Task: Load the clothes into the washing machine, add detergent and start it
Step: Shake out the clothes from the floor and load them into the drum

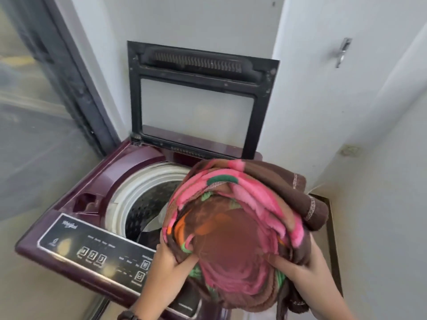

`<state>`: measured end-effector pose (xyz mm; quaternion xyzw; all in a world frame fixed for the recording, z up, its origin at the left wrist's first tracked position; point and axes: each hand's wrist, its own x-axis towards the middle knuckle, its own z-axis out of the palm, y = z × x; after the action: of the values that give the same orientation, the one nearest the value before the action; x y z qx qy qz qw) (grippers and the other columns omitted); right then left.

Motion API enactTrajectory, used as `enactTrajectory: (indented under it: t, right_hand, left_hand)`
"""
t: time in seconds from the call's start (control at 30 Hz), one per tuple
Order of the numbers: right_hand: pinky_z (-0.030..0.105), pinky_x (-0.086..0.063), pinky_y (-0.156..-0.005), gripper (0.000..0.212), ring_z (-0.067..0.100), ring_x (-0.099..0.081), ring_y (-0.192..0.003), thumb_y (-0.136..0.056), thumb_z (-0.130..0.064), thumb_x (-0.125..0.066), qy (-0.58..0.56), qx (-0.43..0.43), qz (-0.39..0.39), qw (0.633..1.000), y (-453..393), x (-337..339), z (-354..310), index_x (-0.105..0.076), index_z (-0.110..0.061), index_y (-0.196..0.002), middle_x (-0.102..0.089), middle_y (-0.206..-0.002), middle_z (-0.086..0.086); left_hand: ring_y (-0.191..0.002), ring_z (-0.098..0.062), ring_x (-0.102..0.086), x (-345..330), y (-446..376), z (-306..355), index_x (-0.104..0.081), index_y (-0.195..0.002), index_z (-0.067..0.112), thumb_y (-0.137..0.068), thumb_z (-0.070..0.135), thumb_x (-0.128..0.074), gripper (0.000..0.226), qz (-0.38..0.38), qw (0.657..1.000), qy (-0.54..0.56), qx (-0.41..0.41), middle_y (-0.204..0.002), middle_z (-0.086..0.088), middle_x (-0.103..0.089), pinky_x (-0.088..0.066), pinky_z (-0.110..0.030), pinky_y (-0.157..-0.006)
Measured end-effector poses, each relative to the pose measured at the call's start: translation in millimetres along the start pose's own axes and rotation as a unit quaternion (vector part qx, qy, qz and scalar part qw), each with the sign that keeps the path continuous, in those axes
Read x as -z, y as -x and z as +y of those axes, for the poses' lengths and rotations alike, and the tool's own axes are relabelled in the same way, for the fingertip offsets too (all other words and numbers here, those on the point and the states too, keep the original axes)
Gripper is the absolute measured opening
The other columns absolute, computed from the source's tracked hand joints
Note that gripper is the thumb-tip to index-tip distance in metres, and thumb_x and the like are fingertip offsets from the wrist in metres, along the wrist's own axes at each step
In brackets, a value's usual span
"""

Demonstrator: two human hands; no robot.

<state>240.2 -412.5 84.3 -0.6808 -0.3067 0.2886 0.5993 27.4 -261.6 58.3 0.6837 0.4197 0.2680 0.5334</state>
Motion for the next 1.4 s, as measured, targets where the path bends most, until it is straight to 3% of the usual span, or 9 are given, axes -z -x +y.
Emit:
enactTrajectory:
  t: [0.13, 0.27, 0.43, 0.67, 0.8, 0.93, 1.1, 1.27, 1.4]
  right_hand:
    - [0.036, -0.049, -0.098, 0.085, 0.009, -0.061, -0.118, -0.054, -0.050, -0.090, 0.070, -0.003, -0.009, 0.998, -21, -38, -15, -0.055, -0.031, -0.130, -0.067, -0.122, -0.012]
    - [0.010, -0.045, -0.078, 0.066, -0.014, -0.061, -0.099, -0.072, -0.011, -0.084, 0.149, -0.026, -0.036, 0.988, -54, -64, -27, -0.053, -0.045, -0.118, -0.068, -0.107, -0.028]
    - [0.030, -0.040, -0.078, 0.056, 0.011, -0.059, -0.090, -0.075, -0.032, -0.079, 0.245, -0.092, -0.044, 0.964, -88, -102, -20, -0.048, -0.039, -0.121, -0.063, -0.100, -0.019]
    - [0.033, -0.040, -0.084, 0.062, 0.021, -0.055, -0.096, -0.078, -0.036, -0.075, 0.299, -0.163, -0.016, 0.940, -119, -134, 3, -0.047, -0.027, -0.133, -0.061, -0.103, 0.001]
    - [0.036, -0.044, -0.092, 0.057, 0.026, -0.060, -0.106, -0.079, -0.036, -0.074, 0.291, -0.186, 0.001, 0.938, -128, -149, 7, -0.050, -0.028, -0.130, -0.065, -0.108, 0.001]
    - [0.031, -0.042, -0.088, 0.055, 0.021, -0.059, -0.104, -0.079, -0.032, -0.074, 0.267, -0.200, -0.001, 0.943, -141, -174, 20, -0.052, -0.026, -0.129, -0.064, -0.110, 0.000]
    - [0.025, -0.041, -0.089, 0.054, 0.016, -0.061, -0.108, -0.078, -0.026, -0.076, 0.221, -0.239, -0.024, 0.945, -157, -219, 66, -0.057, -0.024, -0.128, -0.067, -0.112, -0.004]
    - [0.027, -0.048, -0.087, 0.060, 0.014, -0.063, -0.102, -0.072, -0.038, -0.074, 0.213, -0.316, -0.074, 0.921, -178, -240, 123, -0.057, -0.024, -0.127, -0.068, -0.111, -0.003]
    - [0.030, -0.049, -0.094, 0.063, 0.019, -0.061, -0.109, -0.077, -0.032, -0.074, 0.236, -0.323, -0.106, 0.910, -184, -259, 145, -0.049, -0.021, -0.134, -0.065, -0.121, 0.003]
  left_hand:
    - [-0.122, 0.005, -0.041, 31, -16, -14, -0.042, -0.136, 0.048, -0.061, 0.080, -0.047, 0.082, -0.026, 0.982, -0.183, 0.040, -0.130, 0.033, -0.049, 0.003, -0.054, -0.120]
    - [-0.106, 0.006, -0.056, 60, -39, -30, -0.051, -0.121, 0.046, -0.065, 0.087, -0.030, 0.072, -0.041, 0.960, -0.274, 0.044, -0.102, 0.026, -0.065, 0.013, -0.055, -0.118]
    - [-0.079, 0.002, -0.062, 88, -72, -50, -0.054, -0.117, 0.035, -0.080, 0.078, -0.032, 0.060, -0.083, 0.946, -0.312, 0.042, -0.088, 0.016, -0.070, 0.017, -0.040, -0.119]
    - [-0.094, -0.009, -0.063, 101, -111, -67, -0.054, -0.099, 0.026, -0.092, 0.061, -0.044, 0.038, -0.139, 0.929, -0.340, 0.054, -0.090, 0.010, -0.067, -0.019, -0.039, -0.120]
    - [-0.089, -0.013, -0.062, 113, -137, -71, -0.056, -0.098, 0.022, -0.091, 0.048, -0.052, 0.027, -0.158, 0.937, -0.302, 0.075, -0.095, 0.007, -0.065, -0.051, -0.036, -0.085]
    - [-0.078, -0.011, -0.059, 130, -174, -80, -0.054, -0.094, 0.018, -0.092, 0.035, -0.053, 0.016, -0.174, 0.935, -0.288, 0.114, -0.087, 0.004, -0.062, -0.046, -0.029, -0.064]
    - [-0.088, -0.021, -0.061, 158, -227, -93, -0.047, -0.125, 0.015, -0.094, 0.031, -0.050, 0.035, -0.193, 0.910, -0.337, 0.148, -0.103, -0.004, -0.064, -0.050, -0.034, -0.075]
    - [-0.053, -0.012, -0.044, 155, -257, -100, -0.016, -0.153, 0.019, -0.096, 0.027, -0.046, 0.065, -0.271, 0.873, -0.352, 0.199, -0.066, 0.000, -0.047, -0.028, -0.026, -0.045]
    - [-0.069, -0.019, -0.055, 149, -265, -117, -0.017, -0.154, 0.021, -0.095, 0.027, -0.047, 0.066, -0.273, 0.883, -0.318, 0.212, -0.101, -0.007, -0.064, -0.043, -0.033, -0.059]
